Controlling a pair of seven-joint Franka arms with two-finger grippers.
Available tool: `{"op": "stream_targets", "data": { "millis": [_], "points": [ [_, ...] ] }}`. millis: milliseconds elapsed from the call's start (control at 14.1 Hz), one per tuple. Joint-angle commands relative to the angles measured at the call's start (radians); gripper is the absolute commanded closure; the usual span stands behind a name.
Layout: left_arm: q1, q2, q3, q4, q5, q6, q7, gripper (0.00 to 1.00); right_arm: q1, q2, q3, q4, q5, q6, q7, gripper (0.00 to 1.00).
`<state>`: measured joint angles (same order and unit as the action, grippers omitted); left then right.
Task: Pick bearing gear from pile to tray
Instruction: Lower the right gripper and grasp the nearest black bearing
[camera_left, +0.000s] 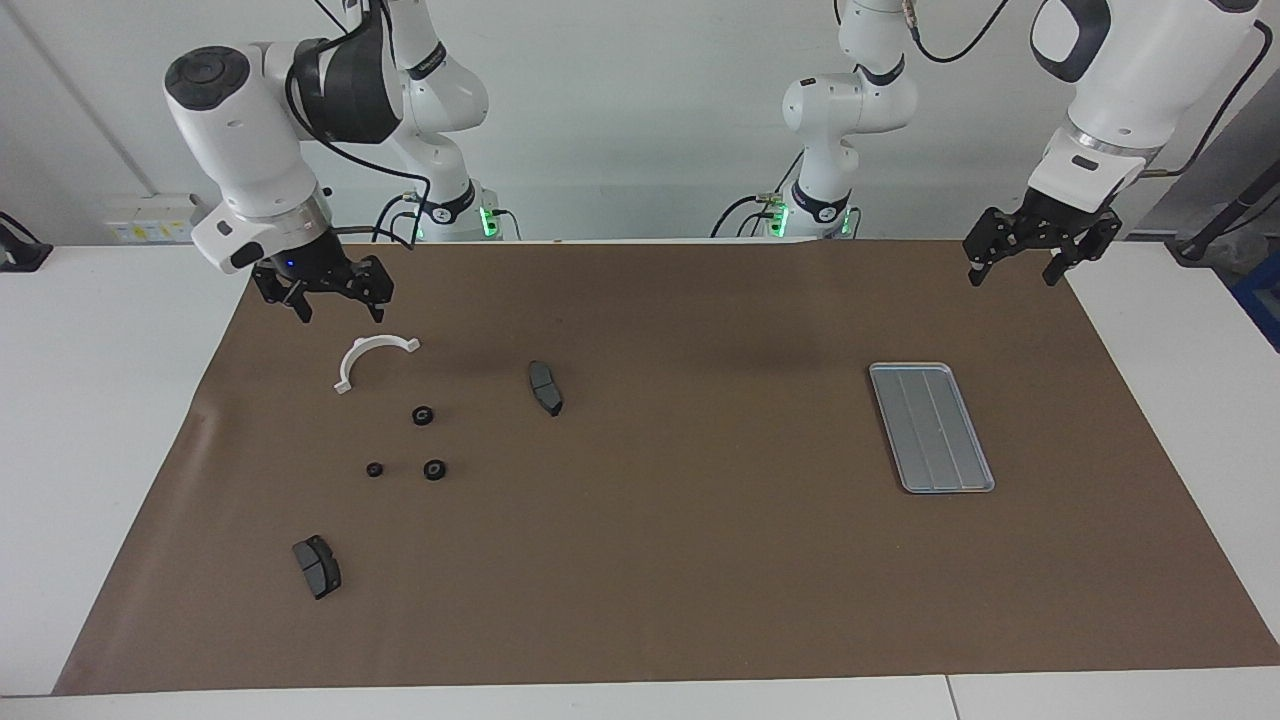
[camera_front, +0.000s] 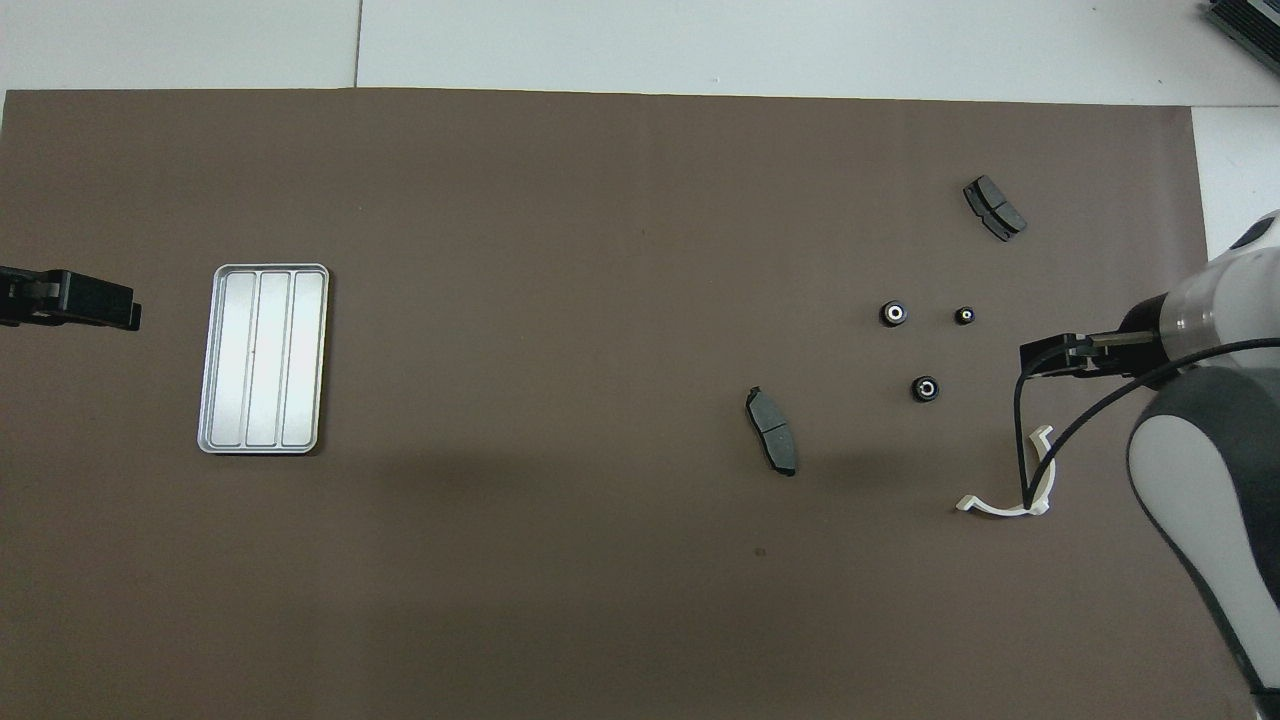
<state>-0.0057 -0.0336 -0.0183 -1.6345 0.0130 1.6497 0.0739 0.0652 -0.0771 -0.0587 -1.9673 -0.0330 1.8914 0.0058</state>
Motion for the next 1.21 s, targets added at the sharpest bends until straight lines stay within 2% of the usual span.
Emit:
{"op": "stream_targets", "data": {
  "millis": [0, 285, 640, 1138],
  "points": [
    [-0.002, -0.005, 0.006, -0.008, -0.011, -0.002, 0.006, 0.0, -0.013, 0.02, 0.007, -0.074, 0.016, 0.104, -0.047, 0.0],
    [-0.002, -0.005, 0.006, -0.008, -0.011, -0.002, 0.006, 0.0, -0.01, 0.097, 0.007, -0.09, 0.019, 0.172, -0.09, 0.0],
    [-0.002, -0.005, 0.006, -0.008, -0.011, -0.002, 0.004, 0.0, -0.004, 0.161, 0.008, -0.177, 0.056, 0.35, -0.15, 0.0],
    [-0.002, -0.005, 0.006, -0.008, -0.011, -0.002, 0.006, 0.0, 0.015, 0.188, 0.01, -0.297, 0.124, 0.555, -0.283, 0.0]
  ]
}}
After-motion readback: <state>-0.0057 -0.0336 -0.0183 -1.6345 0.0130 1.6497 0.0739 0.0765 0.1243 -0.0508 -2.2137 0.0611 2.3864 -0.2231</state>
